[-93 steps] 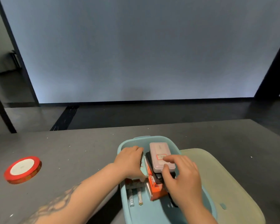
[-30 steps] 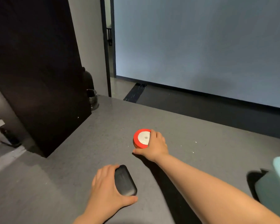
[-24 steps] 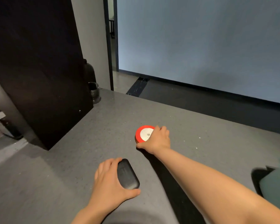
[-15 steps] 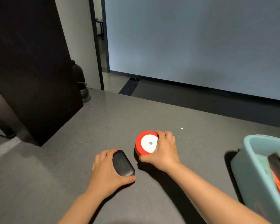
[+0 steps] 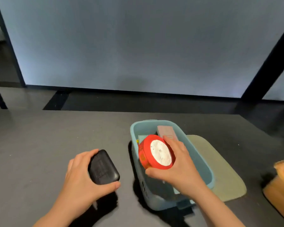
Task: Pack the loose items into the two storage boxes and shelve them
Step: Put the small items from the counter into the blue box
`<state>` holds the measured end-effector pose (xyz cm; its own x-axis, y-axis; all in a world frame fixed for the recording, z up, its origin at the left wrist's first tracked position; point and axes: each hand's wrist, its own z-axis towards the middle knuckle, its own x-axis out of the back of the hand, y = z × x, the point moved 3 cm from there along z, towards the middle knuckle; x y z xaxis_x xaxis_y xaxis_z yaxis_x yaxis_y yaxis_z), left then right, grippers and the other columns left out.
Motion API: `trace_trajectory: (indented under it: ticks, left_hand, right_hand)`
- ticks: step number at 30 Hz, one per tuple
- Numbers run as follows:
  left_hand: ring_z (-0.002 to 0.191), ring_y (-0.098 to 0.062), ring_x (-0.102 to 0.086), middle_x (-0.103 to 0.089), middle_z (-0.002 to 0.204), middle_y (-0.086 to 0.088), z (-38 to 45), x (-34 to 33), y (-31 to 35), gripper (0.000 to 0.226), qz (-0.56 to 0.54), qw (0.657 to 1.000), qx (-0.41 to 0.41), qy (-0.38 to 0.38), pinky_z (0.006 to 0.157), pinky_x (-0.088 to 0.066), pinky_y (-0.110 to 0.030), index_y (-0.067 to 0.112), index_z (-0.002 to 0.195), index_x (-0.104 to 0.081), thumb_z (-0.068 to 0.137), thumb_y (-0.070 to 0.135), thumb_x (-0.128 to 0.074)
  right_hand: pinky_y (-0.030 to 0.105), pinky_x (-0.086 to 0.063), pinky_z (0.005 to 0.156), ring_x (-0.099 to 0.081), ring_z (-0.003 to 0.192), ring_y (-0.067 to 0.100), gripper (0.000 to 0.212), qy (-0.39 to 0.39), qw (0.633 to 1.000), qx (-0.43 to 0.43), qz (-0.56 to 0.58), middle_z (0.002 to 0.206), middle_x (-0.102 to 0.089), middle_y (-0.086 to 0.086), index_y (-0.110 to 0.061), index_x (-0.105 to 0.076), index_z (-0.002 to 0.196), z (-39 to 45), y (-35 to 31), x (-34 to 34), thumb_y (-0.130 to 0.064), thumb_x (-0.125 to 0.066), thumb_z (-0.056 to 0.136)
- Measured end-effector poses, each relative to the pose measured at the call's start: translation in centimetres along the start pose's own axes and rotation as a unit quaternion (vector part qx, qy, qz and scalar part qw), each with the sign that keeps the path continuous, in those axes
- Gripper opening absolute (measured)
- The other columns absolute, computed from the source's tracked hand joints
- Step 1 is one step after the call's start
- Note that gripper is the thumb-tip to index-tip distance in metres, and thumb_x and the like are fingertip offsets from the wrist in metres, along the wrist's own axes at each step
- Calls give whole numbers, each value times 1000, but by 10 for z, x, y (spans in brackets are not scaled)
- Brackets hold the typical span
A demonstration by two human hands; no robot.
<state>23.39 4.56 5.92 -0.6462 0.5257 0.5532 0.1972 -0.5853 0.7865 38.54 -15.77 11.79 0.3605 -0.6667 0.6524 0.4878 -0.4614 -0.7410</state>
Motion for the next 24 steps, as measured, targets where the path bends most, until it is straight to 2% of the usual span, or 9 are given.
trace_trajectory:
  ticks: [3, 6, 10, 12, 14, 17, 19, 21, 24]
  left_hand:
    - [111, 0, -32, -39, 113, 29, 10, -32, 32, 101, -7, 1000, -21, -23, 92, -35, -26, 45, 122, -39, 32, 70, -75]
    - [111, 0, -33, -39, 114, 28, 28, -61, 68, 97, 22, 996, -74, -50, 92, -36, -26, 48, 121, -38, 35, 70, -76]
    - [107, -7, -38, -43, 113, 19, 54, -106, 105, 92, 135, 968, -119, -174, 92, -38, -28, 41, 121, -43, 39, 70, -71]
    - [100, -12, -42, -46, 104, 13, 64, -128, 110, 82, 219, 933, -118, -261, 89, -42, -30, 36, 112, -49, 40, 69, -71]
    - [95, -16, -47, -50, 100, 8, 69, -145, 106, 80, 298, 879, -101, -357, 87, -46, -34, 30, 108, -52, 41, 69, -72]
    - [91, -20, -54, -55, 102, 4, 73, -158, 100, 80, 378, 804, -99, -448, 84, -52, -38, 26, 107, -51, 42, 66, -77]
    - [100, -21, -53, -53, 115, 4, 77, -163, 99, 89, 379, 777, -124, -487, 90, -50, -40, 27, 121, -45, 46, 57, -82]
    - [115, -22, -48, -48, 130, 3, 79, -164, 100, 99, 372, 753, -185, -510, 100, -43, -41, 29, 132, -36, 48, 47, -85]
    - [129, -21, -34, -38, 144, 7, 79, -166, 105, 104, 381, 706, -286, -524, 108, -32, -41, 37, 136, -31, 48, 40, -87]
  right_hand:
    - [26, -39, 95, -42, 118, 8, 102, 54, 998, -30, 16, 122, -41, -15, -36, -39, 136, 2, 34, 43, -39, -91, 49]
    - [26, -39, 90, -43, 117, 9, 106, 83, 995, -43, 27, 124, -40, -14, -34, -37, 140, 6, 59, 71, -40, -92, 49]
    - [35, -43, 98, -42, 118, 9, 109, 92, 994, -37, 39, 122, -39, -17, -36, -36, 141, 13, 74, 87, -41, -92, 48]
    - [34, -44, 96, -43, 117, 8, 107, 97, 994, -30, 51, 120, -39, -20, -37, -36, 140, 17, 79, 91, -41, -92, 49]
    - [30, -44, 91, -44, 114, 5, 107, 91, 994, -24, 63, 117, -38, -27, -38, -36, 140, 21, 82, 90, -41, -92, 49]
    - [24, -42, 85, -45, 113, 4, 106, 86, 993, -15, 81, 116, -38, -29, -37, -38, 139, 28, 84, 86, -42, -91, 47]
    - [25, -44, 87, -46, 115, 7, 107, 81, 993, -13, 89, 120, -41, -21, -38, -38, 138, 32, 84, 80, -45, -90, 45]
    - [32, -46, 95, -46, 115, 6, 109, 73, 993, -12, 91, 123, -41, -17, -38, -38, 138, 34, 82, 75, -52, -84, 40]
    - [33, -46, 98, -46, 116, 5, 111, 71, 992, -14, 101, 125, -41, -17, -39, -38, 138, 35, 79, 70, -57, -81, 37]
